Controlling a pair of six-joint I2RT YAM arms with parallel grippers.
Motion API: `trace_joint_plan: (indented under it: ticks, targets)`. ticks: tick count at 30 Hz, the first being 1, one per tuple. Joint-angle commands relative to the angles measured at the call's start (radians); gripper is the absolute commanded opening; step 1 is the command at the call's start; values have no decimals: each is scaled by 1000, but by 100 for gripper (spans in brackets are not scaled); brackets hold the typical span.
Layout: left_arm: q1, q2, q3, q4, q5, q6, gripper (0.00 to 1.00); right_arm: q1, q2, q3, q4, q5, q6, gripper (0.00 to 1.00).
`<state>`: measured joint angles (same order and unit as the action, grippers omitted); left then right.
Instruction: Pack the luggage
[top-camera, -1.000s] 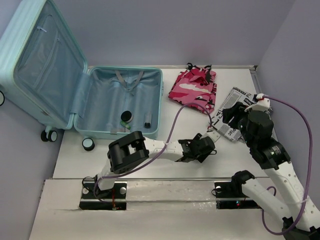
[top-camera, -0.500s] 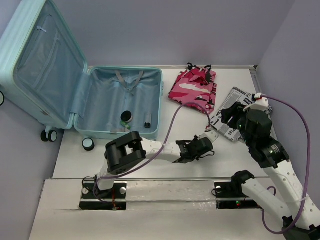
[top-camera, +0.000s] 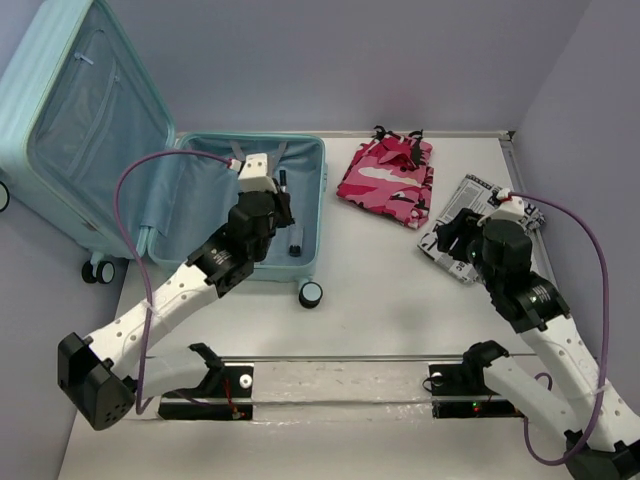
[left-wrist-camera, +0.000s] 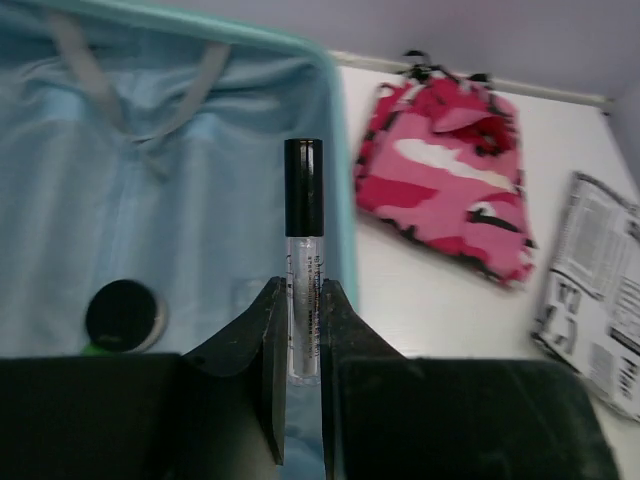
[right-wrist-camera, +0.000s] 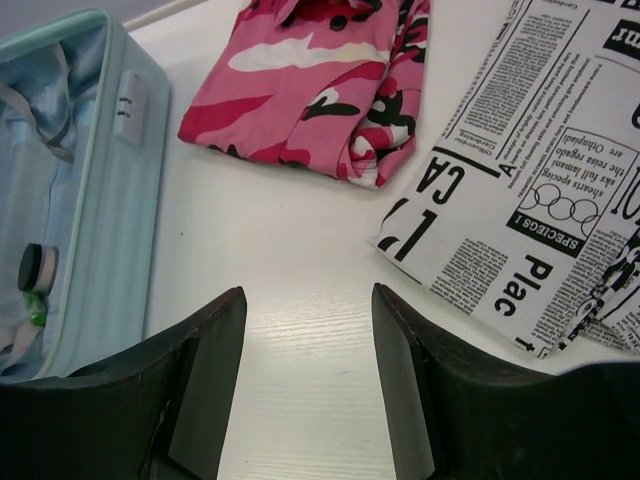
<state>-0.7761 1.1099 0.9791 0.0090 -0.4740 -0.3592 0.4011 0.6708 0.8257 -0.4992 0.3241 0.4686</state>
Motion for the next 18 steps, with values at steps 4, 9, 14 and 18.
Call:
trace_joint_plan:
  ticks: [4, 9, 14, 18]
  targets:
    - [233, 27, -125, -50, -40, -153, 29, 4, 32, -10, 33, -42, 5, 59]
    - [308, 33, -158, 22, -2, -193, 86, 4, 50, -17, 33, -43, 2, 59]
    - [273, 18, -132, 87, 69, -178, 94, 4, 56, -25, 30, -25, 10, 59]
    - [80, 56, -70, 106, 44, -169, 91, 4, 53, 3, 16, 13, 7, 59]
